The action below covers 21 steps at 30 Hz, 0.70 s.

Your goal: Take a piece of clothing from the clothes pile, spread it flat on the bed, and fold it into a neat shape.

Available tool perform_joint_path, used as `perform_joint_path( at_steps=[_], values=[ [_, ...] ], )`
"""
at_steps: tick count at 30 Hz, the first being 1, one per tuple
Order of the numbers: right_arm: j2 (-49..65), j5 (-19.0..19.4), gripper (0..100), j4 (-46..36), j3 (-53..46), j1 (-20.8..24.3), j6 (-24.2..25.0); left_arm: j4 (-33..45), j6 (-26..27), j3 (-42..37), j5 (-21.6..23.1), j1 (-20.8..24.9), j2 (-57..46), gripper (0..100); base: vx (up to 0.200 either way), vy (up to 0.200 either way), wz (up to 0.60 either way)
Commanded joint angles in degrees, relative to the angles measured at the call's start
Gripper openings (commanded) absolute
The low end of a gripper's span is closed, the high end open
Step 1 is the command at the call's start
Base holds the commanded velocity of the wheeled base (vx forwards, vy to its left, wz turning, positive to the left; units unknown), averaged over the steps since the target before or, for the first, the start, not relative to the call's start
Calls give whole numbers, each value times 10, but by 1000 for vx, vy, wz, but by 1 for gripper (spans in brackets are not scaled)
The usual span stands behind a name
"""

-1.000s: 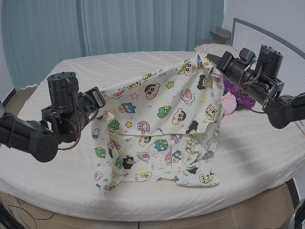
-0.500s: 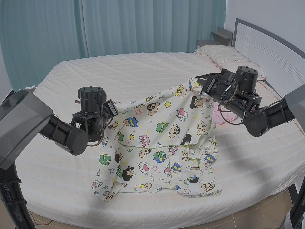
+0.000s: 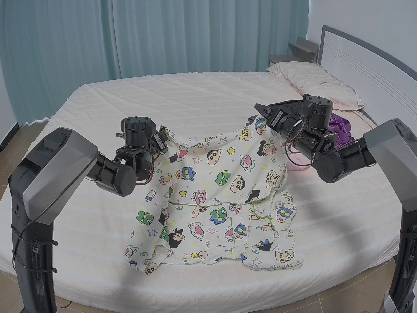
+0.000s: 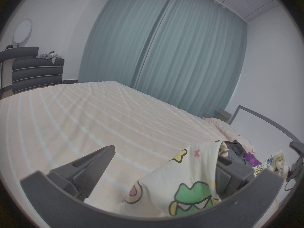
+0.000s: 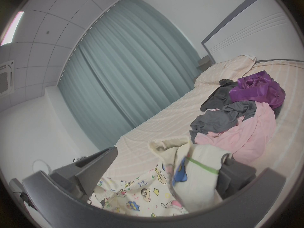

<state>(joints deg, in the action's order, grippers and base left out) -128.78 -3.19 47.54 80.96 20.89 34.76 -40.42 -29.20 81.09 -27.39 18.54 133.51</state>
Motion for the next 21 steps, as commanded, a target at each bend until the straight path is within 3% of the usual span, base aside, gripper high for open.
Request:
perform_joint_path(
  at_steps=[1,8,15,19,21],
  values=[
    [-69,-35,100,-15,62,-16,16,47,0,66,-2,-32,56,100,0,0,0],
    [-100,-38,100,-67,73,-50,16,90,9,95,-3,-80,66,100,0,0,0],
    [-83,-31,100,-82,26,-67,15,128,9,65,9,-86,42,100,0,0,0],
    [-53,-8,100,-76,-38,-69,15,154,9,-18,139,-81,-37,100,0,0,0],
    [-39,-4,100,-76,-61,-69,15,178,7,-30,176,-81,-65,100,0,0,0]
  ],
)
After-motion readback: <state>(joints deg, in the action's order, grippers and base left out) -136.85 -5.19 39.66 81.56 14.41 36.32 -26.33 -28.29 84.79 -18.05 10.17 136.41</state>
